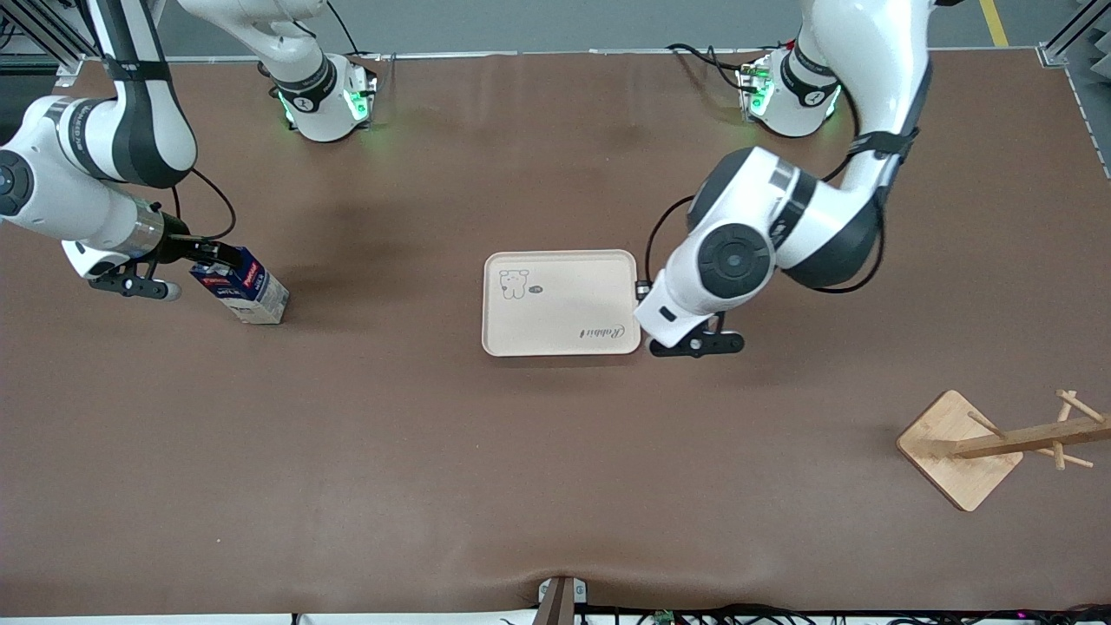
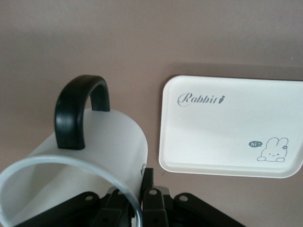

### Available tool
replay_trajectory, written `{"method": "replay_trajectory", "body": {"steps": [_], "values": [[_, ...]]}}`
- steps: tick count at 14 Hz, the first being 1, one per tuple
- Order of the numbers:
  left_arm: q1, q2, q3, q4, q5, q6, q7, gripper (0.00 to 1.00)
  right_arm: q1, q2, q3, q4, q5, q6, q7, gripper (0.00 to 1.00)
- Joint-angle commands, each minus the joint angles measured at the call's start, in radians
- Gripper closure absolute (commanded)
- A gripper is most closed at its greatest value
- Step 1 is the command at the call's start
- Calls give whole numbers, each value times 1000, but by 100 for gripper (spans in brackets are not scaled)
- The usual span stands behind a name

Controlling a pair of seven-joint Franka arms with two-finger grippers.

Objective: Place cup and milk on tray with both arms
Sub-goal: 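Carry the mug over the tray with the left gripper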

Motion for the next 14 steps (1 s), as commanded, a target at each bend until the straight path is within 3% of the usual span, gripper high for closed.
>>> {"method": "replay_trajectory", "body": {"steps": [1,3,4,5,12,14], "values": [[-51,46,7,40,21,7,-101,100,-23,-40,11,-49,-6,31,-16,50],[-77,74,3,39,16,37,-176,100,-23,-40,11,-44,-6,21,-17,84],[-94,86,3,37,14,67,-205,100,-24,-42,11,-41,-6,19,-17,95],[-106,101,3,37,14,85,-242,100,-24,-40,11,-38,-6,9,-19,100],[-154,173,-1,29,-24,268,-411,100,-15,-31,12,106,-6,-157,-17,100],[-156,169,-4,-16,-67,333,-417,100,-12,-28,17,147,-6,-195,-13,100]]}}
